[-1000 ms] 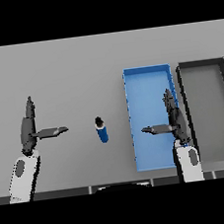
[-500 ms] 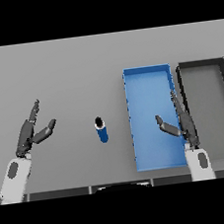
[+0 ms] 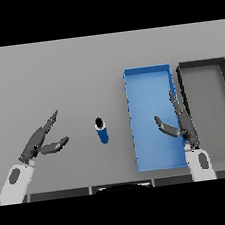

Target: Pick up the blue pipe and place it into the blue bin.

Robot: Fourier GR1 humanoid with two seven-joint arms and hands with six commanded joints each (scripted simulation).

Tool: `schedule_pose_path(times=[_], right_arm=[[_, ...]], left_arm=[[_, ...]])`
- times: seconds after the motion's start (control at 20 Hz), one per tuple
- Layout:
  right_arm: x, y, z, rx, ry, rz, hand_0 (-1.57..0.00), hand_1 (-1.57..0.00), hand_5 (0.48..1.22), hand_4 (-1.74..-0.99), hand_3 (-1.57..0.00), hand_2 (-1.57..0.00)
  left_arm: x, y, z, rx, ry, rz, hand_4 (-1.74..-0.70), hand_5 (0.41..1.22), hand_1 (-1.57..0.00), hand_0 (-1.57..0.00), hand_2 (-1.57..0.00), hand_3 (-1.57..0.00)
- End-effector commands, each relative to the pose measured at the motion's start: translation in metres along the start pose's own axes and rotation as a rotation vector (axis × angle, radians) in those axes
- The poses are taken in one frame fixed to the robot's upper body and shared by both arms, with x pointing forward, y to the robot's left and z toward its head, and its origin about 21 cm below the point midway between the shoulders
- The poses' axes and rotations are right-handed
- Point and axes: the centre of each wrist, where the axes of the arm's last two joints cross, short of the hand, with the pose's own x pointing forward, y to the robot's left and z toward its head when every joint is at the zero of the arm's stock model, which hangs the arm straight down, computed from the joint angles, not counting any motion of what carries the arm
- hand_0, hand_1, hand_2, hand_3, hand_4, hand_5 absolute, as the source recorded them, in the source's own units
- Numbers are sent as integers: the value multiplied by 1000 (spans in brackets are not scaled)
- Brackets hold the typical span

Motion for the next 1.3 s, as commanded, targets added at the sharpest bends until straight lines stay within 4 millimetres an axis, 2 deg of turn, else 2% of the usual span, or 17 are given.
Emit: schedule_pose_path(times=[0.0,0.2,0.3,0.45,0.65,0.9,1.1,1.25], right_arm=[[-1,0,-2,-4,5,0,1,1,616,-1174,1,1],[-1,-3,5,-12,-4,0,1,1,618,-1182,1,1],[-2,-3,5,-8,11,-9,1,1,617,-1195,1,1],[2,-1,0,-2,-1,-12,1,1,625,-1213,1,1],[1,-5,5,-7,16,-15,1,1,622,-1211,1,1],[0,-4,6,-12,19,-8,1,1,634,-1211,1,1],[-1,-5,5,-17,13,-10,1,1,645,-1221,1,1],[2,-6,5,-17,8,16,1,1,649,-1205,1,1]], left_arm=[[3,-8,-2,-34,-3,9,-1071,522,1,1,1,1],[8,-46,-9,-156,31,7,-1132,475,1,1,1,1],[10,-55,-11,-194,25,1,-1138,455,1,1,1,1],[6,-78,-26,-227,35,24,-1146,451,1,1,1,1],[3,-99,-47,-232,-12,41,-1155,460,1,1,1,1],[-1,-114,-68,-235,-32,64,-1120,456,1,1,1,1],[-1,-128,-85,-231,6,4,-1051,418,1,1,1,1],[-2,-141,-88,-251,-31,63,-1090,441,1,1,1,1]])
